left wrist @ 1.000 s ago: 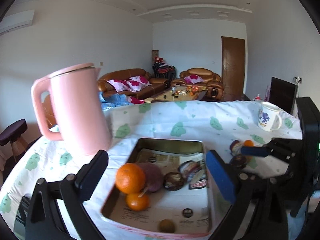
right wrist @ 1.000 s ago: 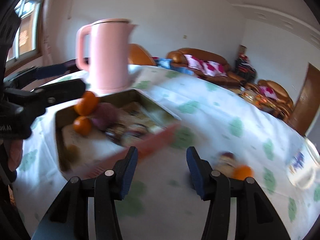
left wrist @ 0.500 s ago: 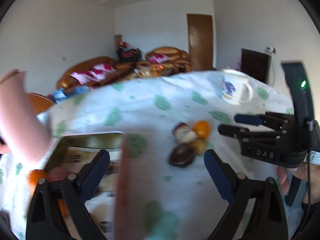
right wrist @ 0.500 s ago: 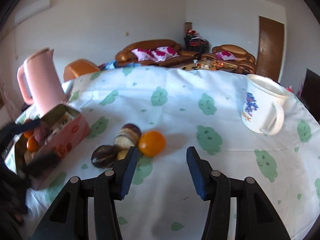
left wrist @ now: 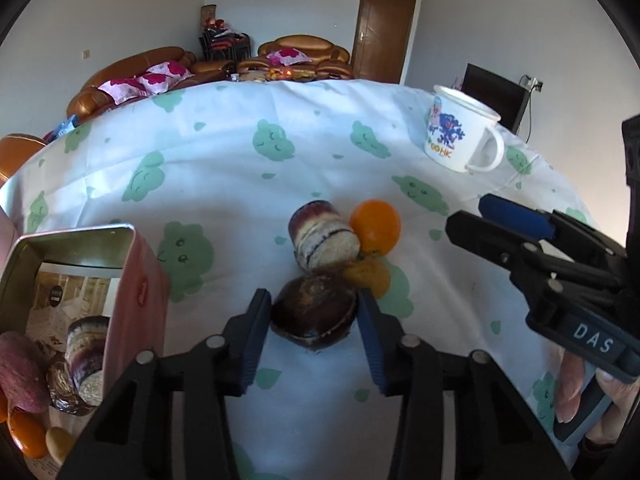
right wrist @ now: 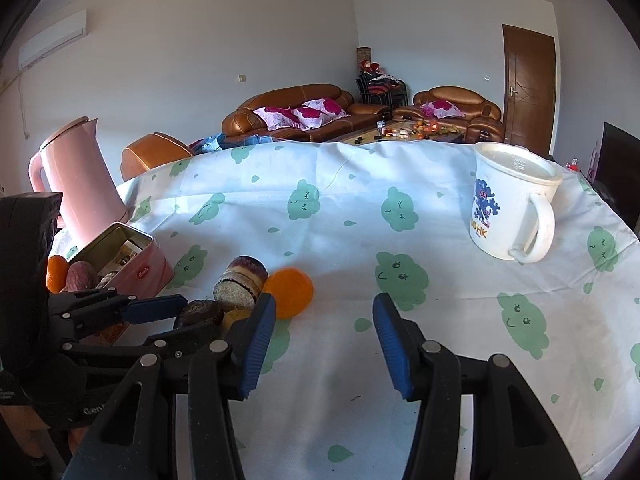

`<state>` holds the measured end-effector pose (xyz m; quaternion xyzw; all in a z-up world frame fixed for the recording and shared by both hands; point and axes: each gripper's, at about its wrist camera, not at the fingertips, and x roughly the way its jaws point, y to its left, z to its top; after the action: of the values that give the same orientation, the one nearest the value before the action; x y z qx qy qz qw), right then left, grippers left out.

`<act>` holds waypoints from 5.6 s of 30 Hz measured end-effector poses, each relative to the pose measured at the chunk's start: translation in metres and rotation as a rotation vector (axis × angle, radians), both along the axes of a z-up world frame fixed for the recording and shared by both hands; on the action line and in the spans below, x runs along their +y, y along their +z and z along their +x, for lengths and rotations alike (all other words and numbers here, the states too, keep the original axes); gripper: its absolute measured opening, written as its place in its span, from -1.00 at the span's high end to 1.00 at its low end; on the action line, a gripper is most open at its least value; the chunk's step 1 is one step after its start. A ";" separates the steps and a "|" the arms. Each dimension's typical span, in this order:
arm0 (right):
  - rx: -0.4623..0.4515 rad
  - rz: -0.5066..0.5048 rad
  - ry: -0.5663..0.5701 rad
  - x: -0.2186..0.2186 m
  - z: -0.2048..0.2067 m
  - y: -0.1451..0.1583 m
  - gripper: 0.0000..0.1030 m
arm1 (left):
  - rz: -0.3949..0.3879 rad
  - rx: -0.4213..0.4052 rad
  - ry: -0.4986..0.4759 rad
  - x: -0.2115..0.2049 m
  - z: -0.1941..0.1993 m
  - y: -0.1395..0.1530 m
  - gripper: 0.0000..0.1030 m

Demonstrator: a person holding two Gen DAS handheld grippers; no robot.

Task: Organize fruits
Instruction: 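Move both grippers from the tin back to the fruit pile, then grasp a dark brown round fruit with the left gripper while the right grasps a small yellow fruit, then lift the dark brown fruit with the left gripper while the right lifts the yellow fruit, then carry the dark brown fruit with the left gripper while the right carries the yellow fruit toward the tin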

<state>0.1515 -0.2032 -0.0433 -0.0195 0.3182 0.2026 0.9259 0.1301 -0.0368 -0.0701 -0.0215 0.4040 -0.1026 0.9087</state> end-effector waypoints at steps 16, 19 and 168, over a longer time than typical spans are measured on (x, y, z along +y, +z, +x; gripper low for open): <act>0.091 -0.063 0.096 0.044 0.006 -0.012 -0.01 | -0.034 -0.059 0.051 0.026 -0.009 0.008 0.16; 0.104 -0.072 0.101 0.045 0.005 -0.016 -0.01 | -0.030 -0.064 0.043 0.029 -0.011 0.009 0.16; -0.226 -0.005 0.340 0.101 -0.057 0.040 0.40 | 0.094 -0.428 0.232 0.068 -0.107 0.054 0.16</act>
<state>0.0942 -0.1019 -0.0033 -0.0978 0.2049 0.3515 0.9082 0.0230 0.0315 -0.0157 -0.0031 0.2016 0.0191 0.9793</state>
